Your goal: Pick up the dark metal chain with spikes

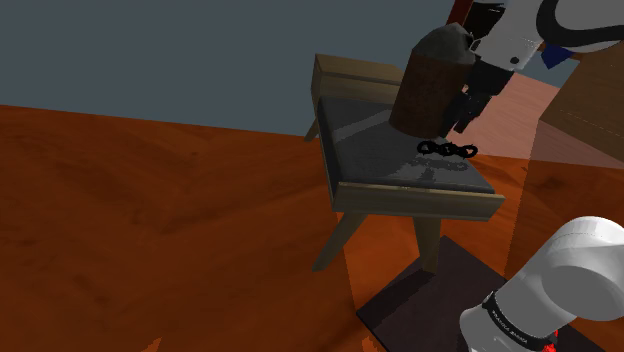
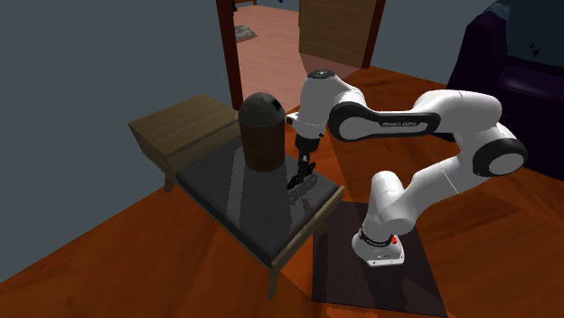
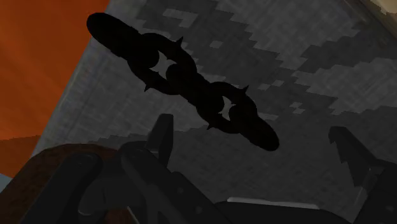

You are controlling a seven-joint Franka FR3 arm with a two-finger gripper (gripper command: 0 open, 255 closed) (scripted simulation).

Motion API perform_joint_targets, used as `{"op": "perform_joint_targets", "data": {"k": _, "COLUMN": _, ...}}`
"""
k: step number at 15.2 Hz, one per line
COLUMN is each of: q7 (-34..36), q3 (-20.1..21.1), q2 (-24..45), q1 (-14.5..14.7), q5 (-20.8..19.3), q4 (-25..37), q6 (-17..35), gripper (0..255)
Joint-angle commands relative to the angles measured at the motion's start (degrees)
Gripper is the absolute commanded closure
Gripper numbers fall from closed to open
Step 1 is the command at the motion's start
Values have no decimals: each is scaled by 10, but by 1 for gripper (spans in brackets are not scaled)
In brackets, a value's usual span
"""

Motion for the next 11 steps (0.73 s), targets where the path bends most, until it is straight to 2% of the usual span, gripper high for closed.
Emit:
{"op": "perform_joint_targets", "data": {"k": 1, "q7": 0, "q3": 0, "q2": 0, "q1": 0, "q5": 0, "q4": 0, "q6": 0, "gripper": 0}}
{"op": "perform_joint_targets", "data": {"k": 2, "q7": -68, "q3": -9, "q2": 50, "q1": 21, "q5": -26, "q4": 34, "q6": -19, "gripper": 0}}
{"op": "perform_joint_targets", "data": {"k": 3, "q7": -93, "q3": -12, "q2": 68, "q1": 31, "q5": -37, "q4": 47, "q6": -26, "gripper": 0}}
{"op": "perform_joint_targets", "data": {"k": 11, "q7": -93, "q3": -14, "q2": 60, "q1": 29, "q5": -39, "q4": -17, "q6": 30, "gripper": 0}}
